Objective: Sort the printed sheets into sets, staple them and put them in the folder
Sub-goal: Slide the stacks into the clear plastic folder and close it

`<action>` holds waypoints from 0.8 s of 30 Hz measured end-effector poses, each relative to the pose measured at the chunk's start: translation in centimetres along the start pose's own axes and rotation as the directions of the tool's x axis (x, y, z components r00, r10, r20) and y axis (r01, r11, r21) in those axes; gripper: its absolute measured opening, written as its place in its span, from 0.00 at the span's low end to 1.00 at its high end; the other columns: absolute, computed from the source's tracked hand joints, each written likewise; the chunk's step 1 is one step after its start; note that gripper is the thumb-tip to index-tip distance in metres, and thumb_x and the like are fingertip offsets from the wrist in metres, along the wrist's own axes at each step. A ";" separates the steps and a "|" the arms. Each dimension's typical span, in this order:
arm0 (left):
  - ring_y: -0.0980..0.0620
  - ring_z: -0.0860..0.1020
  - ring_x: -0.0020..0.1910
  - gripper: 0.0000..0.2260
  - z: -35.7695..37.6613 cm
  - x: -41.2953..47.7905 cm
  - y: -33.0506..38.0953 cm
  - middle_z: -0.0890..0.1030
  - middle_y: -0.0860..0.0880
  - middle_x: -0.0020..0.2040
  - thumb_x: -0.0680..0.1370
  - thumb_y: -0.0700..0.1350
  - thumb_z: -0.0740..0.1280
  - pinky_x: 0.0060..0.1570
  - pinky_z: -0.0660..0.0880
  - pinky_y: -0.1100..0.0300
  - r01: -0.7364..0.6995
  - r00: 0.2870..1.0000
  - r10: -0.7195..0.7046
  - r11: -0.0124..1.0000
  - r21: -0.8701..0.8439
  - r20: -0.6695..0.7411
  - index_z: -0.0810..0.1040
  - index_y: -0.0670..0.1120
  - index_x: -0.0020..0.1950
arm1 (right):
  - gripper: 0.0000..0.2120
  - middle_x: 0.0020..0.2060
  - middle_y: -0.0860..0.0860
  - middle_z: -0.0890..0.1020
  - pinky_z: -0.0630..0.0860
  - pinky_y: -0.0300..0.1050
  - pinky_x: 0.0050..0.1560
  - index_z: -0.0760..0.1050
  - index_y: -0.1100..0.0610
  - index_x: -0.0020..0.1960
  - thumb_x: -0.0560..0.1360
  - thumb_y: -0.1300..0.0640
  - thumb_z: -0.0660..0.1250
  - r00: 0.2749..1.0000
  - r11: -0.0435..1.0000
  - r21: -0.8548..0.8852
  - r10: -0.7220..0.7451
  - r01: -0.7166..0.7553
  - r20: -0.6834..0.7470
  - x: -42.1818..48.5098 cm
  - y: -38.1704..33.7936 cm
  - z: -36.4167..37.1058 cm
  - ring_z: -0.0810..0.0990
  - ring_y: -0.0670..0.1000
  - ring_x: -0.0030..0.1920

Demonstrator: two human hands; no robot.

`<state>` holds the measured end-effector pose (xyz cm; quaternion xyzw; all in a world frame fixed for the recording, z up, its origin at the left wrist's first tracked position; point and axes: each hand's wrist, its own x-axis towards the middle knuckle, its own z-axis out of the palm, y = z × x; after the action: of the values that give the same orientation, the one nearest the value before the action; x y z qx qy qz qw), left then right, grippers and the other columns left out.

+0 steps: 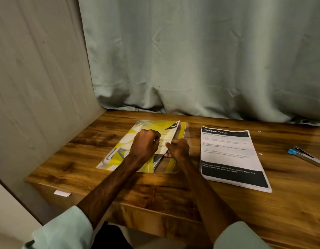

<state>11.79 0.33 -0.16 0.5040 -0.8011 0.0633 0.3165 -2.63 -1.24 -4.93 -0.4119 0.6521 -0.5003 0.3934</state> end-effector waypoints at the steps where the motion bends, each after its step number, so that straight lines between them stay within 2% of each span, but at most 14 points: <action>1: 0.45 0.82 0.38 0.05 -0.1 -0.1 0.0 0.85 0.46 0.39 0.77 0.41 0.69 0.36 0.78 0.52 -0.001 1.000 0.001 1.000 0.000 -0.001 0.85 0.45 0.44 | 0.05 0.45 0.60 0.85 0.84 0.48 0.34 0.81 0.66 0.49 0.79 0.63 0.68 1.000 1.000 0.000 0.005 -0.005 0.011 0.2 0.0 0.3 0.83 0.54 0.30; 3: 0.46 0.82 0.38 0.04 -0.2 -0.1 -0.1 0.85 0.47 0.39 0.77 0.42 0.70 0.36 0.78 0.54 0.004 1.000 -0.004 1.000 -0.007 -0.006 0.85 0.46 0.46 | 0.09 0.42 0.61 0.85 0.85 0.52 0.38 0.81 0.68 0.49 0.81 0.62 0.66 1.000 1.000 -0.023 -0.006 0.007 0.031 0.6 0.3 0.4 0.84 0.55 0.32; 6: 0.45 0.81 0.39 0.05 0.0 0.0 -0.2 0.85 0.47 0.38 0.77 0.43 0.69 0.36 0.77 0.53 0.007 1.000 -0.007 1.000 0.000 0.009 0.84 0.46 0.44 | 0.03 0.35 0.58 0.83 0.81 0.39 0.29 0.82 0.66 0.47 0.77 0.65 0.71 0.999 0.999 0.028 -0.031 0.031 -0.017 0.9 0.3 -0.2 0.80 0.46 0.24; 7: 0.45 0.81 0.39 0.05 0.1 0.0 -0.2 0.84 0.47 0.38 0.77 0.43 0.69 0.36 0.77 0.53 0.007 1.000 -0.008 1.000 0.002 0.018 0.84 0.46 0.44 | 0.02 0.32 0.56 0.83 0.80 0.38 0.28 0.81 0.64 0.45 0.75 0.66 0.74 0.999 0.998 0.050 -0.030 0.032 -0.046 0.9 0.2 -0.5 0.80 0.45 0.22; 9: 0.44 0.81 0.39 0.04 0.1 -0.2 -0.2 0.84 0.47 0.38 0.77 0.43 0.70 0.36 0.77 0.51 0.006 1.000 -0.006 1.000 -0.002 0.027 0.84 0.46 0.44 | 0.06 0.30 0.53 0.82 0.83 0.42 0.31 0.81 0.62 0.45 0.71 0.66 0.77 0.996 0.995 0.095 -0.014 0.023 -0.087 1.1 0.2 -0.5 0.81 0.46 0.24; 11: 0.44 0.81 0.39 0.04 0.1 -0.3 -0.4 0.84 0.47 0.38 0.77 0.43 0.70 0.36 0.77 0.51 -0.008 1.000 0.008 1.000 0.002 0.029 0.84 0.46 0.44 | 0.10 0.33 0.56 0.84 0.85 0.50 0.35 0.82 0.65 0.49 0.70 0.66 0.79 0.996 0.995 0.093 -0.027 0.035 -0.087 1.1 0.3 -0.1 0.84 0.51 0.27; 13: 0.43 0.81 0.40 0.05 0.2 -0.2 -0.7 0.84 0.47 0.38 0.77 0.44 0.69 0.36 0.78 0.50 -0.021 0.999 0.020 1.000 0.013 0.030 0.84 0.46 0.44 | 0.10 0.37 0.62 0.86 0.85 0.53 0.36 0.82 0.67 0.51 0.70 0.67 0.78 0.995 0.995 0.077 -0.055 0.062 -0.089 1.2 0.4 0.6 0.85 0.55 0.30; 16: 0.43 0.81 0.40 0.05 0.2 -0.1 -0.9 0.85 0.47 0.40 0.77 0.44 0.69 0.37 0.78 0.50 -0.034 0.999 0.034 0.999 0.013 0.025 0.85 0.46 0.45 | 0.10 0.40 0.64 0.86 0.85 0.56 0.38 0.82 0.69 0.52 0.72 0.68 0.76 0.994 0.995 0.065 -0.076 0.082 -0.082 1.2 0.4 1.1 0.85 0.57 0.31; 21: 0.44 0.82 0.41 0.05 0.3 -0.2 -1.0 0.86 0.47 0.42 0.78 0.43 0.70 0.38 0.78 0.53 -0.054 0.998 0.054 0.999 0.001 0.019 0.86 0.47 0.47 | 0.08 0.40 0.63 0.86 0.80 0.42 0.25 0.82 0.69 0.51 0.73 0.67 0.75 0.996 0.999 -0.013 -0.048 0.047 -0.077 1.4 0.7 0.9 0.81 0.47 0.23; 23: 0.45 0.82 0.42 0.05 0.3 -0.2 -0.9 0.87 0.47 0.44 0.78 0.43 0.70 0.39 0.78 0.54 -0.048 0.999 0.049 0.999 -0.006 0.024 0.86 0.47 0.49 | 0.06 0.37 0.60 0.86 0.79 0.42 0.25 0.84 0.67 0.47 0.74 0.64 0.75 0.992 0.989 -0.116 -0.099 0.090 -0.074 1.4 0.8 0.6 0.79 0.46 0.22; 24: 0.46 0.83 0.43 0.05 0.4 -0.3 -0.9 0.87 0.48 0.45 0.78 0.43 0.71 0.40 0.78 0.55 -0.040 0.999 0.040 0.999 -0.011 0.023 0.87 0.47 0.50 | 0.07 0.35 0.59 0.85 0.81 0.43 0.29 0.85 0.66 0.44 0.75 0.61 0.75 0.987 0.970 -0.200 -0.150 0.137 -0.051 1.6 0.9 0.5 0.79 0.46 0.22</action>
<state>12.46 -0.02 -0.82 0.4871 -0.8149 0.0596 0.3083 -2.89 -2.69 -6.10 -0.4782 0.6791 -0.4741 0.2923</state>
